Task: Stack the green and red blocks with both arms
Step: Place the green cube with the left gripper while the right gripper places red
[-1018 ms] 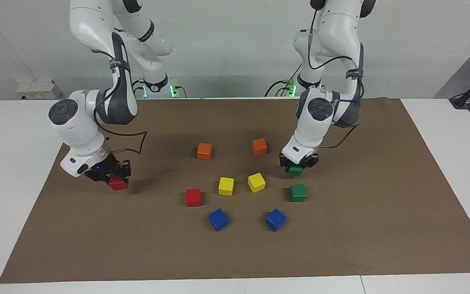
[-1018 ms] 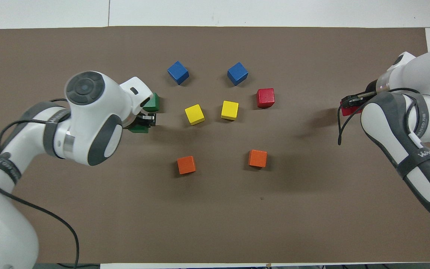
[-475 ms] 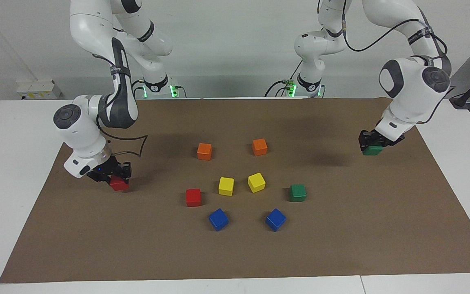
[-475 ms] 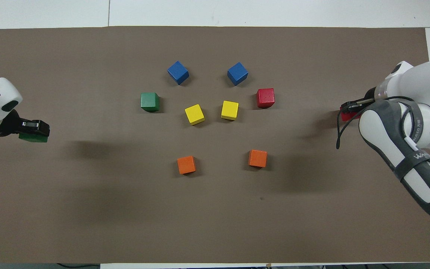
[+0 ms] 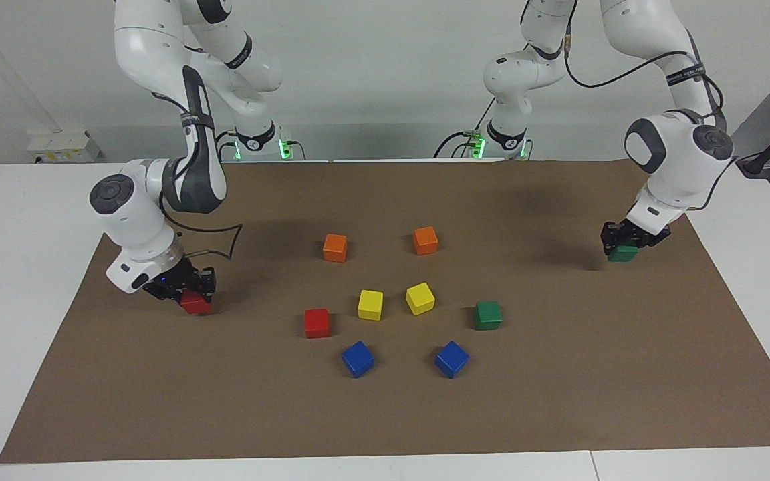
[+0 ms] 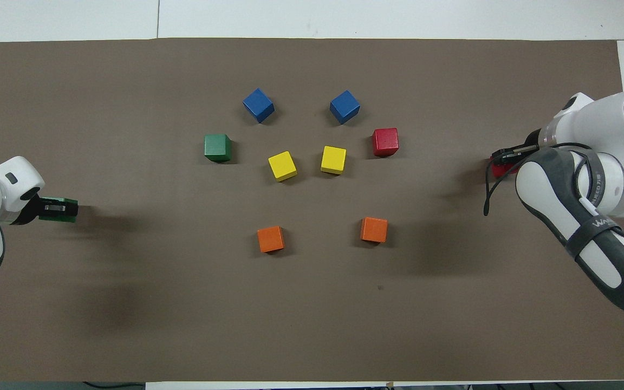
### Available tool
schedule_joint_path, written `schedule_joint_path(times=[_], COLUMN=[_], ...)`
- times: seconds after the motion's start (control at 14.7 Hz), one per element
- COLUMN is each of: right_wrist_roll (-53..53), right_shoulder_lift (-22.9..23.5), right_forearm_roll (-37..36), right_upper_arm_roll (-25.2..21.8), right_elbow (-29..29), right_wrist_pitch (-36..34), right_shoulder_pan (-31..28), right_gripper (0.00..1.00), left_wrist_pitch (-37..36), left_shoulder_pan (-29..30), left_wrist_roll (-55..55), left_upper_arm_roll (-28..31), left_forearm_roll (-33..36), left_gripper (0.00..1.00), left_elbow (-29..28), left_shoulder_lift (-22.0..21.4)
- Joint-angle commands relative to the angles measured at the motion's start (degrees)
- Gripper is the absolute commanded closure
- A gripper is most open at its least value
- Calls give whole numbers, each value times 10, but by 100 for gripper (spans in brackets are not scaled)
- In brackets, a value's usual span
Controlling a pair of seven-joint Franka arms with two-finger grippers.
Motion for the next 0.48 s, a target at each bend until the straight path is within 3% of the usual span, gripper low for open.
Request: schedule_joint_path(times=[0.0, 0.41], right_wrist_roll=[-4, -1], right_shoulder_lift=[2, 5], right_forearm_roll=[0, 0], right_upper_arm_roll=[7, 7], right_elbow=[-8, -11], right_wrist_pitch=[16, 23], right_shoulder_pan=[-12, -15], right_gripper=[100, 100], left_wrist_pitch=[45, 85], left_shoulder_pan=[11, 23], left_wrist_roll=[20, 16], left_upper_arm_roll=[-7, -7], left_forearm_roll=[4, 2], left_gripper=[100, 100], left_elbow=[-37, -68], left_shoulder_lift=[-15, -8])
